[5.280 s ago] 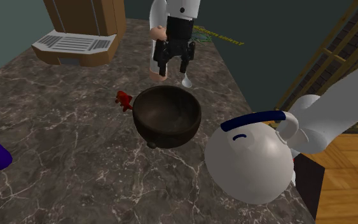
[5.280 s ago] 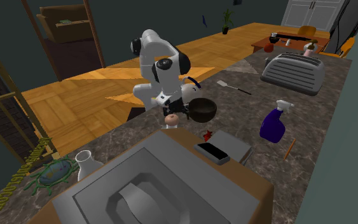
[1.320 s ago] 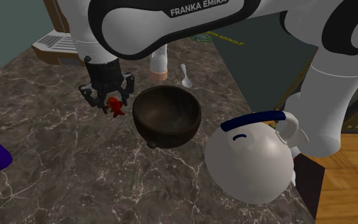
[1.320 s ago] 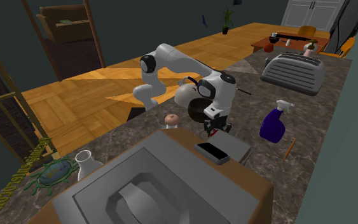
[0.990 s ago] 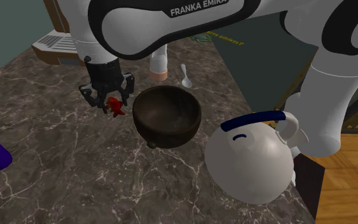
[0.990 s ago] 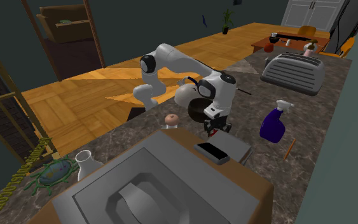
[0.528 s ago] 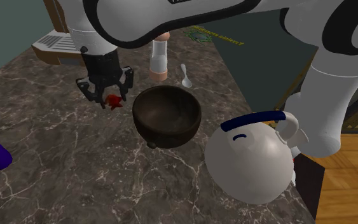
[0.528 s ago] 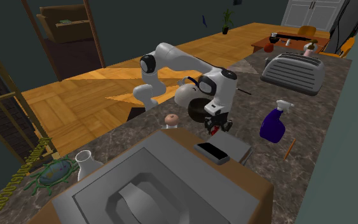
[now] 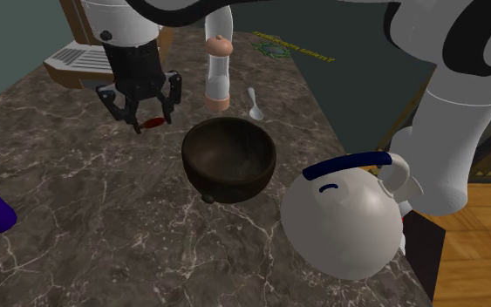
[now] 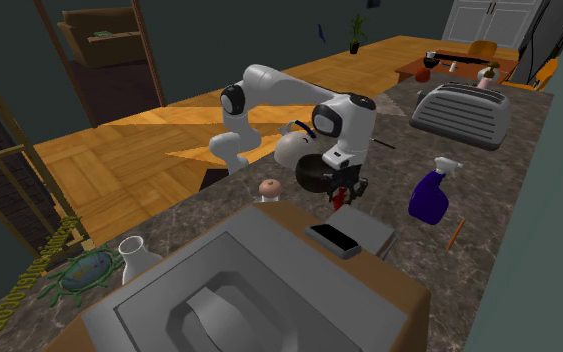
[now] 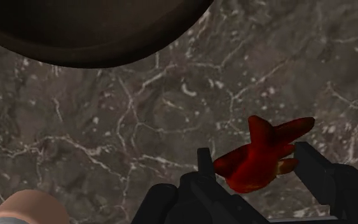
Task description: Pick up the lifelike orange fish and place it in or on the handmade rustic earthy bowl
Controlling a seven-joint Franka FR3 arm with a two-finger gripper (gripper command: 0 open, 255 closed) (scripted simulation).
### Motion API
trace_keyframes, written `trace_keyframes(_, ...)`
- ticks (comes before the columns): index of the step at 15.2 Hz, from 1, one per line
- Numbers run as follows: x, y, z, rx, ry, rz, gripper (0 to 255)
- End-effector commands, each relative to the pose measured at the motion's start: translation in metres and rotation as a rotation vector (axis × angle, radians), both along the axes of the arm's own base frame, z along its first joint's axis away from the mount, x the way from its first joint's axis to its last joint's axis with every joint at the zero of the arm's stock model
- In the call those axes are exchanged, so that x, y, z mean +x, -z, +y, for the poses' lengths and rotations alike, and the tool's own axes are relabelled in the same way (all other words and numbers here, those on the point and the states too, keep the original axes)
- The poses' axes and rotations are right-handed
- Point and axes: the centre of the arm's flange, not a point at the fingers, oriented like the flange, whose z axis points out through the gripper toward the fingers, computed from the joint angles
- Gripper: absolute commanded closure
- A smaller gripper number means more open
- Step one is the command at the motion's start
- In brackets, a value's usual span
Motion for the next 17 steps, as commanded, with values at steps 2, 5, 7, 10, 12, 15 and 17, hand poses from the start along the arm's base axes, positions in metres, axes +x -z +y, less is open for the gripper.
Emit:
trace_keyframes(2,0.0,-0.016,0.0,0.0,0.0,0.0,255)
trace_keyframes(5,0.0,-0.032,0.0,0.0,0.0,0.0,255)
trace_keyframes(7,0.0,-0.042,0.0,0.0,0.0,0.0,255)
trace_keyframes(10,0.0,-0.058,0.0,0.0,0.0,0.0,255)
trace_keyframes(12,0.0,-0.069,0.0,0.0,0.0,0.0,255)
trace_keyframes(15,0.0,-0.085,0.0,0.0,0.0,0.0,255)
trace_keyframes(17,0.0,-0.095,0.0,0.0,0.0,0.0,255)
